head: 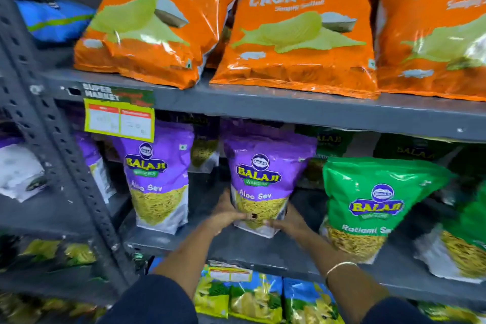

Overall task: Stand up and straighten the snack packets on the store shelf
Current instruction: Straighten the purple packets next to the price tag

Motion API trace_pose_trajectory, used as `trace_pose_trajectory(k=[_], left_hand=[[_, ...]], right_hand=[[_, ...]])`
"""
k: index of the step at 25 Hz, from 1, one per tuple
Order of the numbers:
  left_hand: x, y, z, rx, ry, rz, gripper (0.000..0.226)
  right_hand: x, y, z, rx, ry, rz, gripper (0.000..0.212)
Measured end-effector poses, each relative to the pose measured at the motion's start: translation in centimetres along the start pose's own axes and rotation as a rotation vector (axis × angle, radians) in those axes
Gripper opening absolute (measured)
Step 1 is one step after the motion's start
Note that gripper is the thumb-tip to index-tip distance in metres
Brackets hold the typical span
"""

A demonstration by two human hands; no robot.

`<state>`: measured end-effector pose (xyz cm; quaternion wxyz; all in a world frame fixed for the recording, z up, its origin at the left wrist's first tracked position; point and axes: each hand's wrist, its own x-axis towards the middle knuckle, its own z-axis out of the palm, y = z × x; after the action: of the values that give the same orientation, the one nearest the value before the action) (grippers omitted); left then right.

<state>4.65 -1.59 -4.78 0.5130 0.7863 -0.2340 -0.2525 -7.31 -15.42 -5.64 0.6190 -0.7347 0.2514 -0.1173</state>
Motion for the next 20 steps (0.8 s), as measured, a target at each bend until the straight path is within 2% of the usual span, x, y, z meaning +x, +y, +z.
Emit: trace_pose_trajectory(k=[2,4,5,6,7,8,9,10,11,13,14,16,18,19,20], left_hand=[[-0.6,-0.9,-1.2,0.047,0.016,0.005,0.125],[-1.1,-1.7,-2.0,-0.012,-0.009,0.018,0.119],[-1.4,-1.8,-2.1,-0.063,-0.019,0.024,0.114],[-1.6,-1.9,-2.2,-0.102,-0.021,0.029,0.113],[-1.6,-2.0,-2.2,-0.126,-0.015,0.024,0.115],[-1.7,-2.1,-2.1,-0.148,-0.009,0.016,0.115],[-1.8,-2.2,-2.0,-0.164,-0.002,0.005,0.112],[-2.0,-2.3,-1.8,-0.173,0.003,-0.006,0.106],[-2.2,-2.3,-1.7,-0.172,0.012,-0.014,0.098],[-2.7,-2.4,-1.5,-0.170,0.041,-0.032,0.089],[-2.9,-2.4,-1.4,-0.171,0.059,-0.040,0.088],[-3.1,-2.4,-1.3,-0.172,0.083,-0.039,0.088],[-3.1,-2.6,-1.2,-0.171,0.085,-0.024,0.088],[-3.1,-2.6,-1.2,-0.166,0.082,-0.019,0.087],[-3.1,-2.5,-1.3,-0.162,0.083,-0.012,0.086]], right_hand=[[-0.7,-0.2,1.1,0.017,-0.047,0.005,0.089],[-1.8,-2.1,1.6,0.153,-0.084,-0.050,0.086],[-2.2,-3.9,1.8,0.245,-0.006,-0.114,0.079],[-2.5,-5.8,2.0,0.236,0.179,-0.232,0.073],[-2.9,-8.1,2.0,0.104,0.438,-0.389,0.070],[-3.1,-10.6,2.0,-0.179,0.699,-0.551,0.066],[-3.4,-13.1,2.1,-0.554,0.876,-0.710,0.059],[-3.7,-15.4,2.1,-0.891,0.855,-0.746,0.052],[-4.0,-17.7,2.3,-1.095,0.688,-0.624,0.048],[-4.1,-20.8,2.5,-1.168,0.349,-0.364,0.040],[-3.9,-21.5,2.5,-1.124,0.276,-0.305,0.035],[-4.2,-21.5,3.0,-1.090,0.328,-0.400,0.028],[-5.3,-19.4,3.8,-1.149,0.591,-0.677,0.020],[-5.9,-17.4,4.2,-1.159,0.655,-0.826,0.018],[-6.4,-15.1,4.5,-1.167,0.626,-0.946,0.017]])
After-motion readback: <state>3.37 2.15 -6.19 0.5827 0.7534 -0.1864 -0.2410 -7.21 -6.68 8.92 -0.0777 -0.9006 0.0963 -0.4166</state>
